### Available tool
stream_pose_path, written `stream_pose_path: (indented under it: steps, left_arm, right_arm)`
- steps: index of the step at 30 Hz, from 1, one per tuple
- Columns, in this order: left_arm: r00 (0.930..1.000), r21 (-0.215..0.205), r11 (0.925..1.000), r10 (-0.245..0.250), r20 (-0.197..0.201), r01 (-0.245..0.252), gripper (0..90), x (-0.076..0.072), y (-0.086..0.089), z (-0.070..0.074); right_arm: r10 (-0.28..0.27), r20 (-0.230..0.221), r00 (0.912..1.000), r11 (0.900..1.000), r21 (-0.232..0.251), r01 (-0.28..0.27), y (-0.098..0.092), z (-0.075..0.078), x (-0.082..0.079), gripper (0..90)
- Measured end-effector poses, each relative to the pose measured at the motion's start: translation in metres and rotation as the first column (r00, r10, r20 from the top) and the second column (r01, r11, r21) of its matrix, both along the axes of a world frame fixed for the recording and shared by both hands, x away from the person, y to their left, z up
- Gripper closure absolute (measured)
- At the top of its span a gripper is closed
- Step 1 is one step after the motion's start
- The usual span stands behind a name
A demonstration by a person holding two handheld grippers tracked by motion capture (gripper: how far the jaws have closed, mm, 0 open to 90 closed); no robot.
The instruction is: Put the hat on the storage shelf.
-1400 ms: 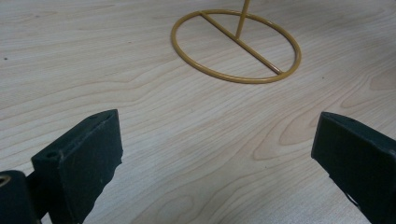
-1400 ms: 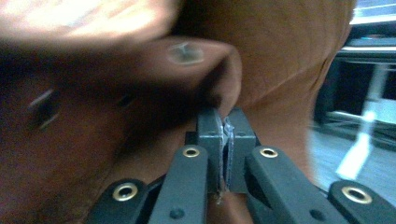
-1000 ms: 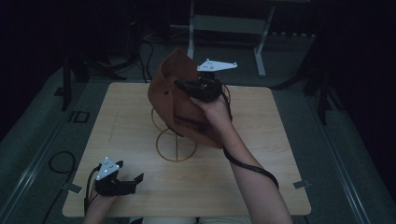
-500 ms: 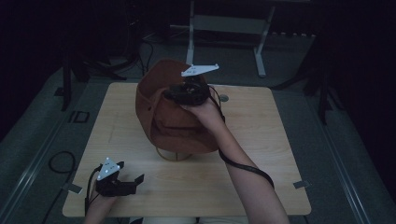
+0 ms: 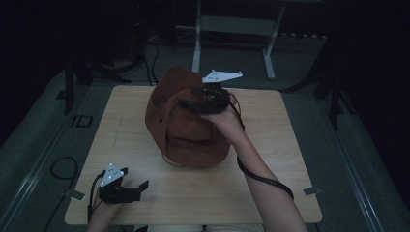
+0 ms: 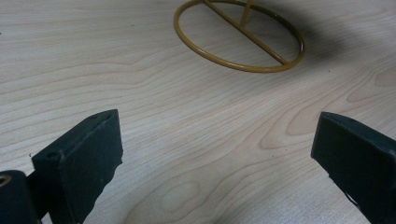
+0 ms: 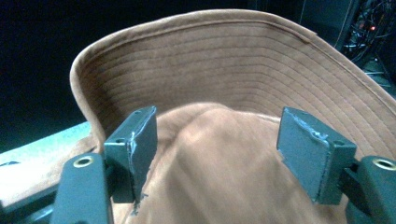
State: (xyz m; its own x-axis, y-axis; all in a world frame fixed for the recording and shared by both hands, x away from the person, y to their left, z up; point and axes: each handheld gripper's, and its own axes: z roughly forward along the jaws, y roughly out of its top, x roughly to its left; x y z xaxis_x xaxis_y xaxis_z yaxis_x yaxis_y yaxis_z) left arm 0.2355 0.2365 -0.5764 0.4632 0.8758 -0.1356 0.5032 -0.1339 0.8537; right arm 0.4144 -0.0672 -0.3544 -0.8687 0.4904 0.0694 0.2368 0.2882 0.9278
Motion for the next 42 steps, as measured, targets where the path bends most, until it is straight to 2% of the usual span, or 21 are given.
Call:
stream_pose_path:
  steps: [7,9,13,19,21,28,33,35,42]
  left_arm:
    - [1.0000,0.003,1.0000,0.002,-0.003,-0.002,2.8,0.001,0.000,-0.001]
    - [1.0000,0.004,1.0000,0.004,-0.002,-0.004,2.8,0.001,0.000,-0.001]
    - [1.0000,0.005,1.0000,0.005,-0.001,-0.005,2.8,0.001,0.000,-0.001]
    - [1.0000,0.014,0.9999,0.002,-0.003,-0.002,2.8,0.000,-0.001,-0.002]
    - [1.0000,0.019,0.9998,0.004,-0.001,-0.004,2.8,0.000,-0.001,-0.002]
    - [1.0000,0.017,0.9998,0.010,-0.002,-0.010,2.8,0.000,0.000,-0.002]
    - [1.0000,0.025,0.9997,0.002,-0.004,-0.001,2.8,0.000,-0.002,-0.003]
    - [1.0000,0.026,0.9997,0.003,-0.003,-0.003,2.8,0.000,-0.003,-0.003]
    - [1.0000,0.033,0.9994,0.007,-0.003,-0.007,2.8,0.000,-0.003,-0.003]
  right_arm:
    - [0.004,0.013,0.9999,0.998,0.055,-0.005,-0.029,-0.006,-0.006,18.9]
    - [0.018,-0.004,0.9998,1.000,0.022,-0.018,-0.035,-0.008,-0.007,16.2]
    - [0.008,0.008,0.9999,1.000,-0.008,-0.008,-0.048,-0.017,-0.011,16.2]
    - [-0.013,0.013,0.9998,1.000,-0.019,0.013,-0.068,-0.027,-0.015,16.2]
    - [-0.029,0.008,0.9995,0.999,-0.021,0.029,-0.081,-0.035,-0.017,16.2]
    - [-0.066,0.001,0.9978,0.998,-0.024,0.066,-0.107,-0.052,-0.023,16.3]
    - [-0.102,-0.011,0.9947,0.994,-0.026,0.102,-0.132,-0.068,-0.029,16.3]
    - [-0.108,-0.014,0.9941,0.994,-0.026,0.108,-0.136,-0.070,-0.030,16.3]
    - [-0.149,-0.020,0.9886,0.988,-0.047,0.148,-0.161,-0.095,-0.041,16.3]
